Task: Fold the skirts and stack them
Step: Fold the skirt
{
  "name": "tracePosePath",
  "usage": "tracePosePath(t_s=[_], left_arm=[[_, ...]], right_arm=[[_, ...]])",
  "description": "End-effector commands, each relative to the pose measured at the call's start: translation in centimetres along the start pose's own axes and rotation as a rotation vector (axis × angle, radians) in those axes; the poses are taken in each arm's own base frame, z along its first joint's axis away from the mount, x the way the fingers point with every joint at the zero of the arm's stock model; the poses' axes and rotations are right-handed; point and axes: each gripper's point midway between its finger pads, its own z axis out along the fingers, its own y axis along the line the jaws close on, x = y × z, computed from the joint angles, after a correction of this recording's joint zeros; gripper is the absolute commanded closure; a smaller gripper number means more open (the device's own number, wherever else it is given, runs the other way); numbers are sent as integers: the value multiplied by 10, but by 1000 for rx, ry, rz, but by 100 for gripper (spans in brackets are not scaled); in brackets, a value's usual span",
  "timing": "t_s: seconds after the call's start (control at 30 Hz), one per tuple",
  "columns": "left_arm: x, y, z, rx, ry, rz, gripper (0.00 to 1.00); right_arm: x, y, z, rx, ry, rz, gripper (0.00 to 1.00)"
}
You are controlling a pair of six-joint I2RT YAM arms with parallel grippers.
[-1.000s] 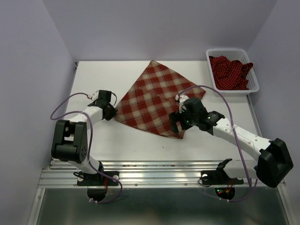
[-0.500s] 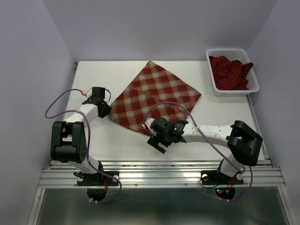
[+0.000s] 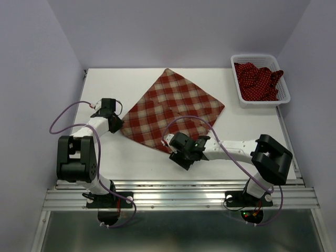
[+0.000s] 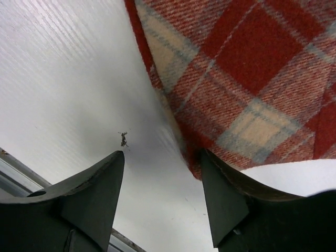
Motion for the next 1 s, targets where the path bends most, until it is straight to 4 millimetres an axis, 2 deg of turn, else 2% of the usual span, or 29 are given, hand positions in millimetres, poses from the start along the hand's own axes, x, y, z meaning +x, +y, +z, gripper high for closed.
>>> tracePosePath(t_s=[0.0, 0.07, 0.1, 0.23, 0.27, 0.43, 0.53, 0.57, 0.6, 0.63, 0.67, 0.7, 0.77, 0.83, 0.9, 0.97], left_arm=[[-7, 6, -7, -7, -28, -5, 100], [-7, 9, -8, -11, -32, -9, 100], [-7, 11, -8, -14, -32, -13, 100], [-5, 18, -15, -14, -40, -37, 100], [-9, 17, -19, -2, -61, -48, 100], [-6, 17, -24, 15, -57, -53, 100], [-6, 18, -30, 17, -63, -65, 100], [-8, 20, -36, 12, -75, -82, 100], [-10, 21, -41, 10, -86, -91, 100], [-12, 23, -45, 3, -96, -104, 100], [-15, 36, -51, -40, -102, -146, 100], [-21, 38, -61, -35, -125, -167, 100], [-24, 50, -75, -74, -142, -207, 100], [-32, 51, -94, -53, -186, -252, 100], [-35, 54, -112, -36, -219, -280, 100], [-38, 53, -125, -17, -238, -294, 100]], right_arm=[[1, -1, 11, 22, 2, 5, 37], [5, -1, 17, 27, 19, -3, 40], [6, -1, 18, 24, 23, -4, 51], [1, 7, 19, -22, 12, -9, 65], [0, 8, 19, -25, 7, -10, 68], [-2, 8, 14, -30, -15, 5, 99], [-9, 19, 1, -89, -50, 18, 99], [-15, 25, -10, -124, -83, 54, 99], [-20, 40, -20, -205, -99, 51, 99], [-27, 48, -29, -255, -123, 61, 99], [-30, 54, -38, -299, -137, 67, 99], [-36, 66, -54, -383, -166, 77, 99], [-42, 76, -73, -457, -197, 84, 99], [-48, 87, -98, -549, -244, 85, 99], [-52, 89, -118, -589, -288, 89, 99], [-53, 89, -130, -602, -304, 85, 99]])
